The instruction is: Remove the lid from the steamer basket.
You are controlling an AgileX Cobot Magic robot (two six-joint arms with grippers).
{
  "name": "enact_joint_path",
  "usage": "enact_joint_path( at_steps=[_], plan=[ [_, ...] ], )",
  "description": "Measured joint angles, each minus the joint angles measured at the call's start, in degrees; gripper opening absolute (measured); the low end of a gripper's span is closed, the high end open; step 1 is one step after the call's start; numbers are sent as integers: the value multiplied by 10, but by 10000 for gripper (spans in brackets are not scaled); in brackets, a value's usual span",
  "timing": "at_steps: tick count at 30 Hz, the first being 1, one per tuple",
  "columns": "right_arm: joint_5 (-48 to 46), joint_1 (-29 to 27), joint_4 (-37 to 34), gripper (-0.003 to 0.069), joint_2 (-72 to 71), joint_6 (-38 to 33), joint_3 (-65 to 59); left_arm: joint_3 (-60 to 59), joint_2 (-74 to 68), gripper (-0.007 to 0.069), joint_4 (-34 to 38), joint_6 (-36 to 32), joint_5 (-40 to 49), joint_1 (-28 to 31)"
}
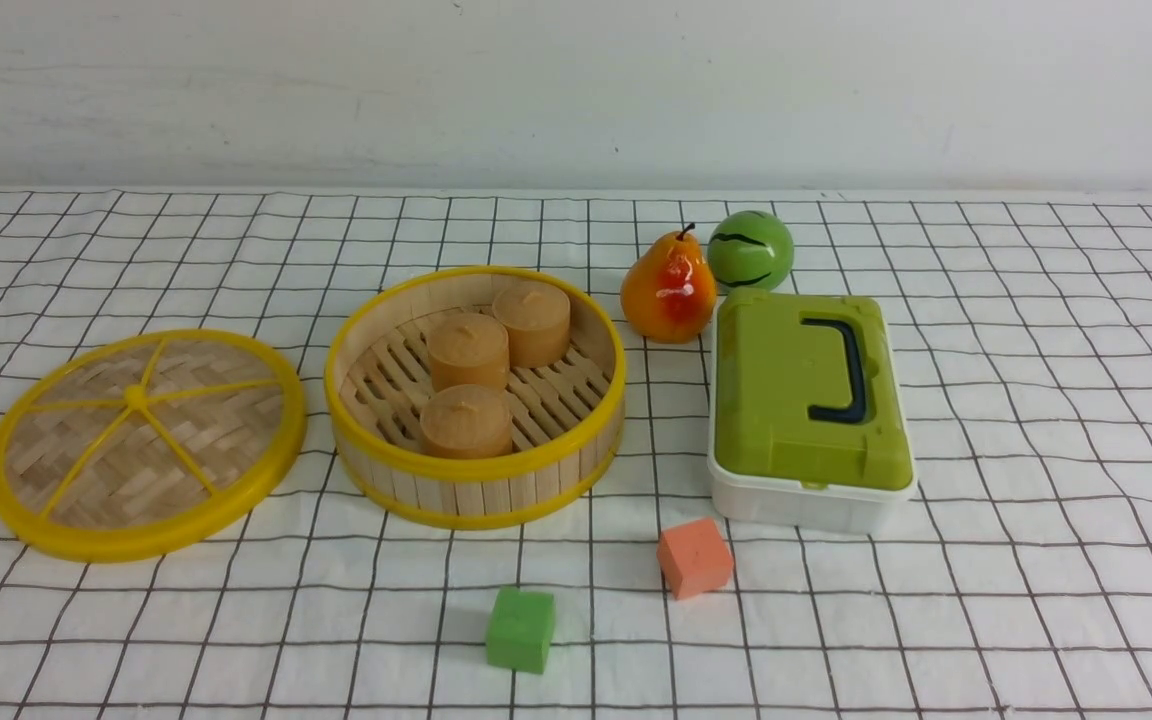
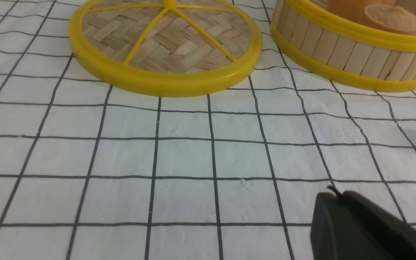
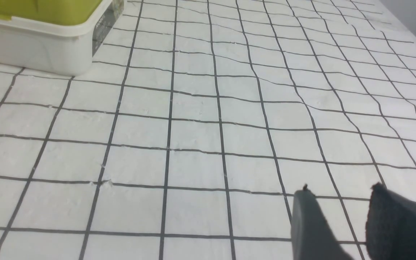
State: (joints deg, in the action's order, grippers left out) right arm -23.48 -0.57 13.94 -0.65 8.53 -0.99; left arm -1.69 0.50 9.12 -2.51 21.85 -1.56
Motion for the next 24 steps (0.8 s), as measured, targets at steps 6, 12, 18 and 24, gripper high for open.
enact_joint_path(
  at_steps=[6,12,18,24],
  plan=[
    [0,0,0,240,0,0,0,0,0,-2,0,0,0,0],
    [0,0,0,240,0,0,0,0,0,-2,0,0,0,0],
    [0,0,0,240,0,0,0,0,0,1,0,0,0,0],
    [0,0,0,240,0,0,0,0,0,8,0,0,0,0]
  ],
)
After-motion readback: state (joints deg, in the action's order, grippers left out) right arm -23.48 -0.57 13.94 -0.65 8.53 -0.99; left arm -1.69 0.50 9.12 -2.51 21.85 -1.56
